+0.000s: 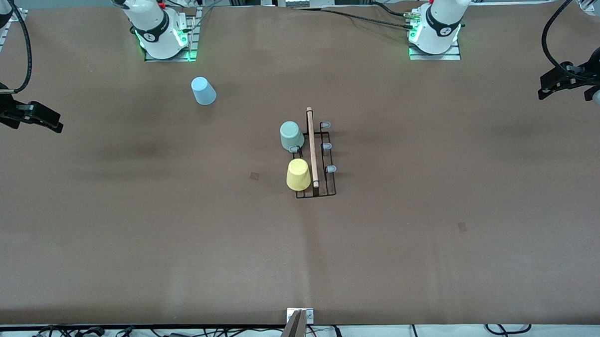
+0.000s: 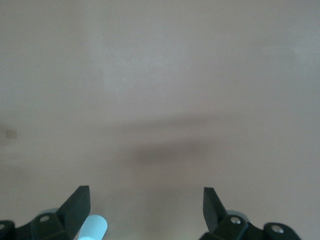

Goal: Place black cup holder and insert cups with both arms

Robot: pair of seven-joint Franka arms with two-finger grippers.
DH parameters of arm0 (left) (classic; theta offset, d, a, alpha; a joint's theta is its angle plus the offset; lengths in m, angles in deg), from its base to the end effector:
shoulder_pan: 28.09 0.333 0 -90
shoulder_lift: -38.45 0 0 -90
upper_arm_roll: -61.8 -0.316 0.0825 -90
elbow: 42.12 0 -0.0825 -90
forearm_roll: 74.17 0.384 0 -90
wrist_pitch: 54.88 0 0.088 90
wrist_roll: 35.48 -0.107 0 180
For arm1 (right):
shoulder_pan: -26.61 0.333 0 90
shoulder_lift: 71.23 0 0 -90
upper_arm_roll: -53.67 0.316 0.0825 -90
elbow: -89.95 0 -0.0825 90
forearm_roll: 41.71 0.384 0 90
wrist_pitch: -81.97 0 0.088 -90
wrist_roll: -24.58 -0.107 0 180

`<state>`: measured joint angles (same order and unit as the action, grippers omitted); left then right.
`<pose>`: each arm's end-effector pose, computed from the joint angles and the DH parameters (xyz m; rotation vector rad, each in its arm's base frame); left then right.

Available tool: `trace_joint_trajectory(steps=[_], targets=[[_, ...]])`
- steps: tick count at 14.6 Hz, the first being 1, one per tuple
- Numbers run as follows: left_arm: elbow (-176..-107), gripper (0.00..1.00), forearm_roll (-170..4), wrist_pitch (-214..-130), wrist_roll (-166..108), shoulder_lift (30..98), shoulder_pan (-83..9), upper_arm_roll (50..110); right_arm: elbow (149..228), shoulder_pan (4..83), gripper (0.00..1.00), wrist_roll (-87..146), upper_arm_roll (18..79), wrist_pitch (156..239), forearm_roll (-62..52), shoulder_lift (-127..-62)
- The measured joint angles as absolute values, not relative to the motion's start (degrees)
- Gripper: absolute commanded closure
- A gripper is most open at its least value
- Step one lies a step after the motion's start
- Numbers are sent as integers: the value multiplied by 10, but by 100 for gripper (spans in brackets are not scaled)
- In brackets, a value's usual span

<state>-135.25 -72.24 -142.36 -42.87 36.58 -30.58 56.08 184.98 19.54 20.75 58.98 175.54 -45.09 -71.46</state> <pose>0.5376 0.0350 0.6130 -3.1135 0.1128 0.1070 0.5581 -0.0232 0.5862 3.0790 -0.1433 -0.0438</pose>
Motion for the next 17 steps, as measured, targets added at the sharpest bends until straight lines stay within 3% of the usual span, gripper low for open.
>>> trace_joint_trajectory(steps=[17], targets=[[-1352, 0, -723, -1423, -429, 366, -305, 560, 1791, 199, 0, 282, 556, 1711, -443, -730]])
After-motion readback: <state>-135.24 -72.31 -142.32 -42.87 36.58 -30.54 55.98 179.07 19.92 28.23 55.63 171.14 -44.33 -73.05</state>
